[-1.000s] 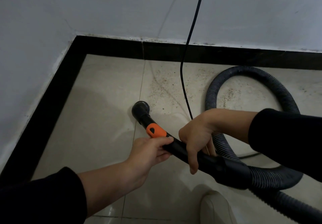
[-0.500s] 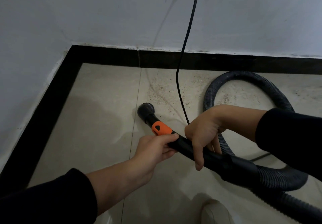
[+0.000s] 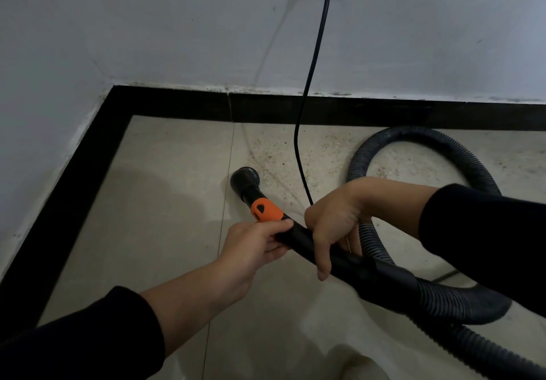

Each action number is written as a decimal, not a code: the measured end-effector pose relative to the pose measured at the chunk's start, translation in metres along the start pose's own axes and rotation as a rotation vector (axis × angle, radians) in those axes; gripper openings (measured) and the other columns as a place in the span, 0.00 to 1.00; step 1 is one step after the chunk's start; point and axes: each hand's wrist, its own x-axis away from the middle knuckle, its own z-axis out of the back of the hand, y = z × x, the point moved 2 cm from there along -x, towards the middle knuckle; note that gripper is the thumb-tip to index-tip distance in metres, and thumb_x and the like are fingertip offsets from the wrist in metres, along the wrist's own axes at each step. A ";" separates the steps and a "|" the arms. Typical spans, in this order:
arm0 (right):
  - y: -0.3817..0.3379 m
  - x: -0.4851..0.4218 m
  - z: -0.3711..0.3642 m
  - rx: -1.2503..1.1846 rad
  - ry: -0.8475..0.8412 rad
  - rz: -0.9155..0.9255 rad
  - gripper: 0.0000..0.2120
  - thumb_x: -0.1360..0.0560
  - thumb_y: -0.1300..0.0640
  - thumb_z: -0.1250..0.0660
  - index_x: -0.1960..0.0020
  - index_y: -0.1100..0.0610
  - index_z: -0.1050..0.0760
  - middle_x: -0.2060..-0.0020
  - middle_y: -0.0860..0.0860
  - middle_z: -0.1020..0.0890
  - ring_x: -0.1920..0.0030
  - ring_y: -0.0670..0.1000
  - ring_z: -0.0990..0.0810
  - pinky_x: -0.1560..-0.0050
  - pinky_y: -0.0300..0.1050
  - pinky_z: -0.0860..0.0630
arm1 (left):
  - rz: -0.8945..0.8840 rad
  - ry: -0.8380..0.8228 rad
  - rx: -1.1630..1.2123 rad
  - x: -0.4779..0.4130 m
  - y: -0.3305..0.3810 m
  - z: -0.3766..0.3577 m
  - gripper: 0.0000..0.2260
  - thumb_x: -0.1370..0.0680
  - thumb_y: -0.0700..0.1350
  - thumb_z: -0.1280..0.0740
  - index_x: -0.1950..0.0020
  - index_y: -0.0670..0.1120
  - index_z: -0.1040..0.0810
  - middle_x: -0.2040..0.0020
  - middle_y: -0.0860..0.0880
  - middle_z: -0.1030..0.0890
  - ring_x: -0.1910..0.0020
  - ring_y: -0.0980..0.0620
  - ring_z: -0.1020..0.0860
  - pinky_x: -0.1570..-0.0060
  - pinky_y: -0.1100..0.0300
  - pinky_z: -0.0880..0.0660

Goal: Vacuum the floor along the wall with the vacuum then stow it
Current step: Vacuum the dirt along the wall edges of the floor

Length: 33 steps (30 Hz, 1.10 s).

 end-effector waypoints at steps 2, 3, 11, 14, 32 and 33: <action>-0.001 -0.003 0.004 -0.003 0.011 0.000 0.07 0.29 0.61 0.26 0.56 0.64 0.23 0.68 0.57 0.17 0.67 0.55 0.17 0.52 0.53 0.19 | -0.008 0.006 -0.004 -0.005 0.003 0.002 0.11 0.27 0.40 0.28 0.47 0.36 0.19 0.56 0.40 0.15 0.57 0.48 0.15 0.61 0.62 0.21; -0.002 -0.004 0.006 -0.005 0.018 0.002 0.07 0.29 0.61 0.26 0.56 0.63 0.23 0.69 0.57 0.17 0.68 0.55 0.17 0.53 0.53 0.19 | -0.010 0.014 -0.005 -0.008 0.004 0.003 0.11 0.27 0.40 0.28 0.48 0.36 0.19 0.55 0.40 0.15 0.57 0.48 0.15 0.60 0.62 0.20; -0.004 -0.011 0.022 -0.055 0.087 0.034 0.08 0.29 0.61 0.26 0.55 0.63 0.23 0.60 0.60 0.17 0.59 0.58 0.17 0.52 0.52 0.18 | -0.031 0.054 -0.018 -0.029 0.018 0.005 0.11 0.28 0.40 0.27 0.48 0.36 0.19 0.56 0.40 0.15 0.60 0.48 0.16 0.61 0.60 0.21; -0.004 -0.013 0.028 -0.077 0.108 0.040 0.07 0.29 0.60 0.26 0.55 0.62 0.23 0.59 0.60 0.17 0.58 0.58 0.17 0.53 0.51 0.18 | -0.042 0.054 -0.027 -0.036 0.023 0.004 0.11 0.28 0.40 0.27 0.48 0.37 0.19 0.58 0.41 0.15 0.62 0.49 0.16 0.62 0.60 0.22; 0.001 -0.028 0.063 -0.255 0.299 0.092 0.07 0.31 0.59 0.27 0.58 0.61 0.24 0.64 0.56 0.18 0.61 0.57 0.18 0.59 0.47 0.19 | -0.092 0.078 -0.005 -0.082 0.053 0.001 0.10 0.28 0.40 0.28 0.49 0.37 0.19 0.55 0.41 0.15 0.58 0.47 0.16 0.62 0.60 0.22; 0.001 -0.028 0.064 -0.274 0.315 0.099 0.07 0.31 0.59 0.27 0.59 0.61 0.24 0.64 0.56 0.18 0.61 0.57 0.18 0.59 0.47 0.20 | -0.099 0.080 -0.004 -0.084 0.055 0.000 0.11 0.28 0.40 0.28 0.49 0.37 0.19 0.55 0.41 0.15 0.58 0.47 0.16 0.62 0.60 0.22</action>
